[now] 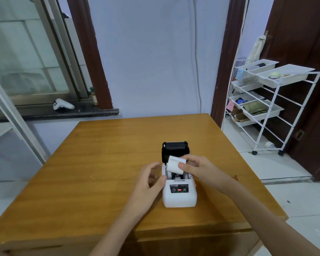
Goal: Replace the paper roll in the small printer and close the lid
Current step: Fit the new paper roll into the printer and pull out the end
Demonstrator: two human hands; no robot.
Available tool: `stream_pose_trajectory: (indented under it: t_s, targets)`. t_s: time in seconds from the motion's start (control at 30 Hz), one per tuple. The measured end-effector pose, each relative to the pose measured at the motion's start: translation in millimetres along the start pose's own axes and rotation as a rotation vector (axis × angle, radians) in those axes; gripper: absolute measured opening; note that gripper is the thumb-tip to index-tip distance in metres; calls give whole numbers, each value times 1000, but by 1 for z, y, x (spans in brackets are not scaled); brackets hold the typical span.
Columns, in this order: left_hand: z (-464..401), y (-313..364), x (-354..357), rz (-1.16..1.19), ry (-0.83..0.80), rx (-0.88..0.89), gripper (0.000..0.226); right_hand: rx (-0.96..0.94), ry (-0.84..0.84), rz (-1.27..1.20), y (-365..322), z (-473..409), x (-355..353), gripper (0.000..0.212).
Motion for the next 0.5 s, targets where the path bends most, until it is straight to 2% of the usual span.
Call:
stream_pose_trajectory:
  t_s: [0.4, 0.5]
  targets:
    - [3, 0, 4, -132, -54, 69, 12, 26, -70, 16, -5, 0, 0, 25]
    - [3, 0, 3, -123, -62, 75, 15, 45, -91, 14, -6, 0, 1, 27]
Point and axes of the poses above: each hand's wrist, its own z-axis away from the middle knuckle, its own x-axis out of the palm, y = z × x, the point moved 7 cm from there along -z, towards the middle knuckle, and after that the axes turned 3 degrees about -z, right-handed, at the moved point
